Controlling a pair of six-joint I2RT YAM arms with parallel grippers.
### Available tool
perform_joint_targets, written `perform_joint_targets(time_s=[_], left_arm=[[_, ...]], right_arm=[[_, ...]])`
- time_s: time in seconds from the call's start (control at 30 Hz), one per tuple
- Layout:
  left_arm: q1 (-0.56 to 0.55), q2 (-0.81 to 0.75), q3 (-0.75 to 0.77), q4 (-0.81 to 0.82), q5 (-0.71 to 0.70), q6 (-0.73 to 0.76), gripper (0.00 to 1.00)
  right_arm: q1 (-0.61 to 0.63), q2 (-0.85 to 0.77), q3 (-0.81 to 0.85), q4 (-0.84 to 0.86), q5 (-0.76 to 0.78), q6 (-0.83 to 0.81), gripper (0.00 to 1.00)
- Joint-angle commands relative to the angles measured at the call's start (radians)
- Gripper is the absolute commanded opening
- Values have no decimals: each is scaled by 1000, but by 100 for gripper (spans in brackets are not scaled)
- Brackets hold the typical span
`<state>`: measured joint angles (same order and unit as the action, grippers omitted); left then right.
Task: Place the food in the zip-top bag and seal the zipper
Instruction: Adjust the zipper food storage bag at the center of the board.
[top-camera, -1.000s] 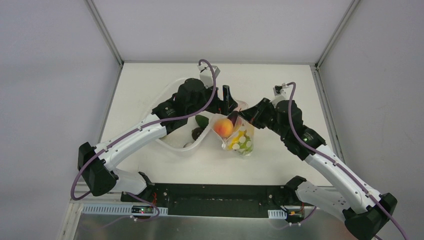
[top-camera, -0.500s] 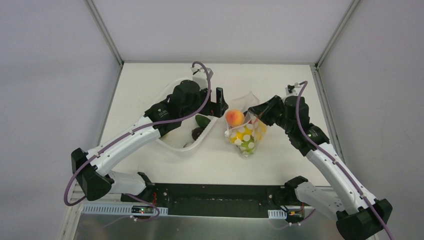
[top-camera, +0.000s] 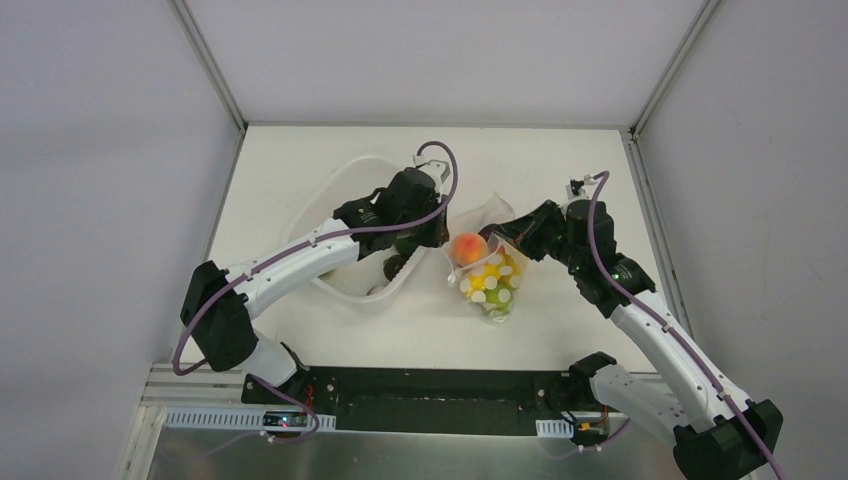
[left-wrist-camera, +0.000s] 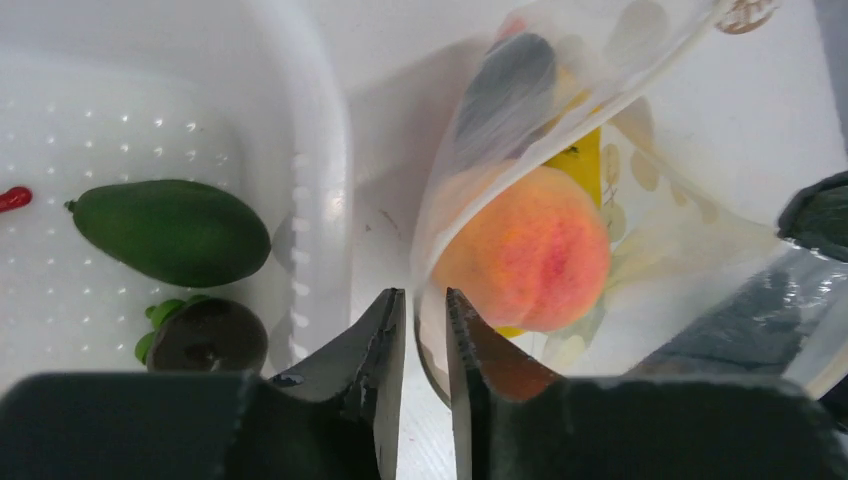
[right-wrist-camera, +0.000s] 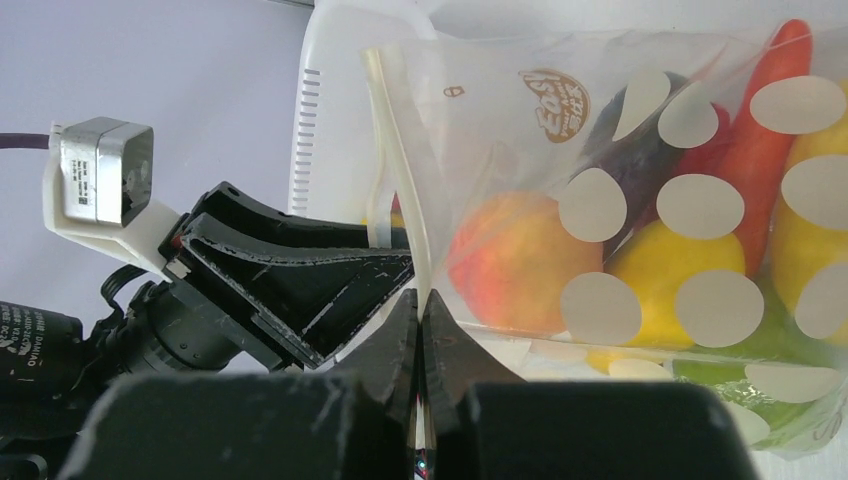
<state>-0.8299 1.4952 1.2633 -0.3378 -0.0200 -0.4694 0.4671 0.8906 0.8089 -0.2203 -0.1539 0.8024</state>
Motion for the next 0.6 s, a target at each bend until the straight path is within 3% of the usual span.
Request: perform_joint_targets(time_s=[0.0, 0.07, 0.23, 0.37, 0.57], left_arm=[[2, 2, 74, 5, 108, 10, 11], [3, -22, 91, 3, 142, 14, 0], [2, -102, 140, -27, 157, 38, 0], [8, -45, 187, -117, 123, 35, 0], [15, -44, 125, -119, 109, 9, 0]], right_arm=[[-5, -19, 18, 32, 5, -8, 0], [-6, -16, 27, 34, 2, -13, 0], [-6, -37, 29, 48, 17, -23, 0], [-6, -41, 13, 41, 60, -30, 0], [-7, 30, 70, -22, 18, -62, 0]])
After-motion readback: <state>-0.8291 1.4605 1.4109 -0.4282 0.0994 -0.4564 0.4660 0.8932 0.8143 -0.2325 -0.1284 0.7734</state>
